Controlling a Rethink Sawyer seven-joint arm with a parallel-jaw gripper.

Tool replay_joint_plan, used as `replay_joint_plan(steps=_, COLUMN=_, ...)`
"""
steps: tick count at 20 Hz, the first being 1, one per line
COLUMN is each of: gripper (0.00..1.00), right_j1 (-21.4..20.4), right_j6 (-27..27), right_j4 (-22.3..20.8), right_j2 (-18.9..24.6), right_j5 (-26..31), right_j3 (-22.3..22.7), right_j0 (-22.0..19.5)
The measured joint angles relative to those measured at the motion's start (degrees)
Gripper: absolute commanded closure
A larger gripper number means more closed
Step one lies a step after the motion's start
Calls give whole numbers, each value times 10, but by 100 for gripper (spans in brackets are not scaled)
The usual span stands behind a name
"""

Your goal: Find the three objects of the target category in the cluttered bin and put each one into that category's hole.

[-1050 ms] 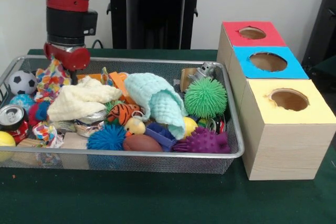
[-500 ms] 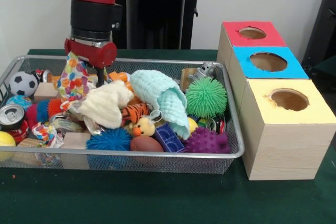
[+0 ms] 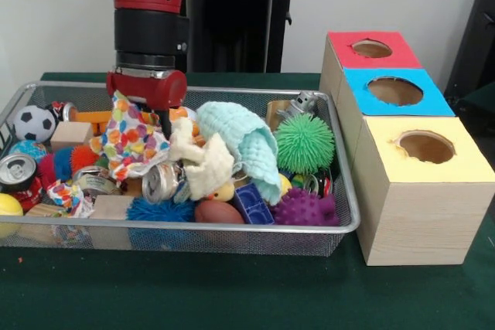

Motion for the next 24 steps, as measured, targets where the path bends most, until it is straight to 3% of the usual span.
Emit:
replay_joint_plan(steps=5, gripper=0, right_j1=11, right_j6=0, right_j4=0, right_j2=44, right_j5=-7, right_j3=0, right_j0=-15)
replay_joint_plan(steps=10, gripper=0, right_j1=11, right_j6=0, right_j4=35, right_j2=71, right_j5=-7, right_j3=2, right_j0=-11)
replay_joint_plan(steps=16, gripper=0, right_j1=-5, right_j6=0, right_j4=119, right_j2=62, right_j5=-2, right_j3=20, right_j0=33)
replay_joint_plan(steps=17, gripper=0, right_j1=-15, right_j6=1, right_j4=156, right_j2=58, right_j5=6, right_j3=30, right_j0=55)
replay_joint_plan(steps=20, gripper=0, right_j1=-29, right_j6=3, right_j4=204, right_j2=57, right_j5=19, right_j3=46, right_j0=82)
replay_joint_plan(steps=24, gripper=0, right_j1=-44, right_j6=3, right_j4=261, right_j2=60, right_j5=32, right_j3=74, right_j0=102)
